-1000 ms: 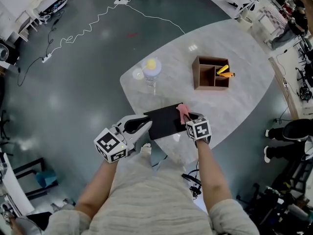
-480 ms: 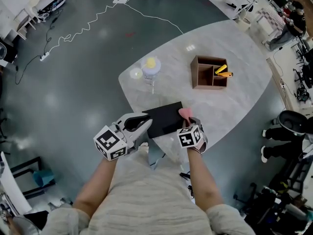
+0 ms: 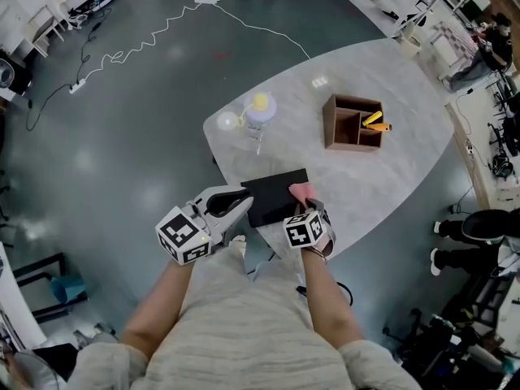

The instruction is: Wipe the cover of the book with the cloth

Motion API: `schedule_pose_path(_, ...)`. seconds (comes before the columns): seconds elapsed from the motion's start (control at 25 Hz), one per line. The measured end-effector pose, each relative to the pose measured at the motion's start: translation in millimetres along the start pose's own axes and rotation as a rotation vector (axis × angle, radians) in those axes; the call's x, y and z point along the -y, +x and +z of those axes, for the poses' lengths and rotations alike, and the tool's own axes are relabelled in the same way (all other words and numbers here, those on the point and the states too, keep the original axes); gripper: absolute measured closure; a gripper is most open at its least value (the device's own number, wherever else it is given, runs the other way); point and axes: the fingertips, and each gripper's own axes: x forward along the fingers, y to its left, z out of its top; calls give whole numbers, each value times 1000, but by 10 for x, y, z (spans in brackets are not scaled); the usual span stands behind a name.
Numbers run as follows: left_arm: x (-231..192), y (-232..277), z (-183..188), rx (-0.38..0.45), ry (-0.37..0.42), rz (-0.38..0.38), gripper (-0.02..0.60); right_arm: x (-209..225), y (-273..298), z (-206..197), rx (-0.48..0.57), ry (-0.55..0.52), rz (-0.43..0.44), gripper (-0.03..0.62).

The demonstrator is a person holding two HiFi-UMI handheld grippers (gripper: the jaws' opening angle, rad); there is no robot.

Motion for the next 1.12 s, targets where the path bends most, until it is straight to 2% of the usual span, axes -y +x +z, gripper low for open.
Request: schedule_pose_path(1.12,51,-167,83,37,19,9,535,-1075,-199,306,67,-8,286,538)
